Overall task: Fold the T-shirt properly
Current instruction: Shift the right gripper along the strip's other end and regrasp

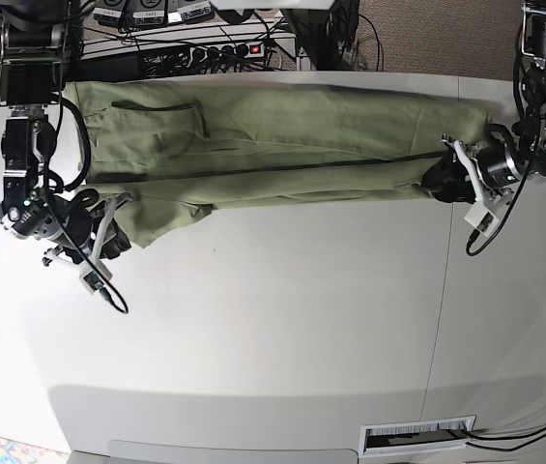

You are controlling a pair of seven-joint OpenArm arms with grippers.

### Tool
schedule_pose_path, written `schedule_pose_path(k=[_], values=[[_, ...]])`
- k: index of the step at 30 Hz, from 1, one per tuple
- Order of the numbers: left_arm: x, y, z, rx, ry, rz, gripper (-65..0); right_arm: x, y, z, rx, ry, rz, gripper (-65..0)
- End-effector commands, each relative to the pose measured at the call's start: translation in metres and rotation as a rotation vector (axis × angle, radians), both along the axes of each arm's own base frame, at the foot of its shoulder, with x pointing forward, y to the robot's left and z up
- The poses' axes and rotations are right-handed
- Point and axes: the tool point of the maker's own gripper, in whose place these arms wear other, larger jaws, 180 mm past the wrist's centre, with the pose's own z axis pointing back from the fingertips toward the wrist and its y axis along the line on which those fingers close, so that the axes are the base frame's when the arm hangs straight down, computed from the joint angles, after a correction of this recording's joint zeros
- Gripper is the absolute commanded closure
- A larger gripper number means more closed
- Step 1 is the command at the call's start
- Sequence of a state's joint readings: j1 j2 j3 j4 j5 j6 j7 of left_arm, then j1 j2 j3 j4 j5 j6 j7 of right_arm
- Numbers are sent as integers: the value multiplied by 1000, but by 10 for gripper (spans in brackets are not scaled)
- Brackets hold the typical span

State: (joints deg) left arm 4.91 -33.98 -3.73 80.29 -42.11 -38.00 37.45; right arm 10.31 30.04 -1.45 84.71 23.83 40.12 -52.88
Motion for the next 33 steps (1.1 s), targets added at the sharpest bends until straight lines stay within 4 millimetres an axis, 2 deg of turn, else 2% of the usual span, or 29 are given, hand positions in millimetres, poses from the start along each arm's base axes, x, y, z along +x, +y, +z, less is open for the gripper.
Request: schedule_pose_path(k=[1, 6, 13, 22, 25, 30, 33], values=[[-4, 11, -5, 60, 30, -9, -239, 13, -3, 16, 11, -64, -6, -142], [-5, 12, -6, 65, 37, -12, -239, 13, -9, 2, 23, -53, -30, -142], [-5, 12, -6, 65, 36, -12, -239, 16, -17, -4, 9, -76, -39, -142], [-5, 12, -6, 65, 36, -12, -239, 3, -33, -35, 19, 20, -96, -142], [-5, 12, -6, 65, 36, -12, -239, -1, -35, -39, 11, 43, -103, -140], [-5, 12, -6, 65, 36, -12, -239, -1, -34, -38, 21, 46, -104, 0], [-5, 12, -6, 65, 36, -12, -239, -1, -34, -38, 21, 46, -104, 0]])
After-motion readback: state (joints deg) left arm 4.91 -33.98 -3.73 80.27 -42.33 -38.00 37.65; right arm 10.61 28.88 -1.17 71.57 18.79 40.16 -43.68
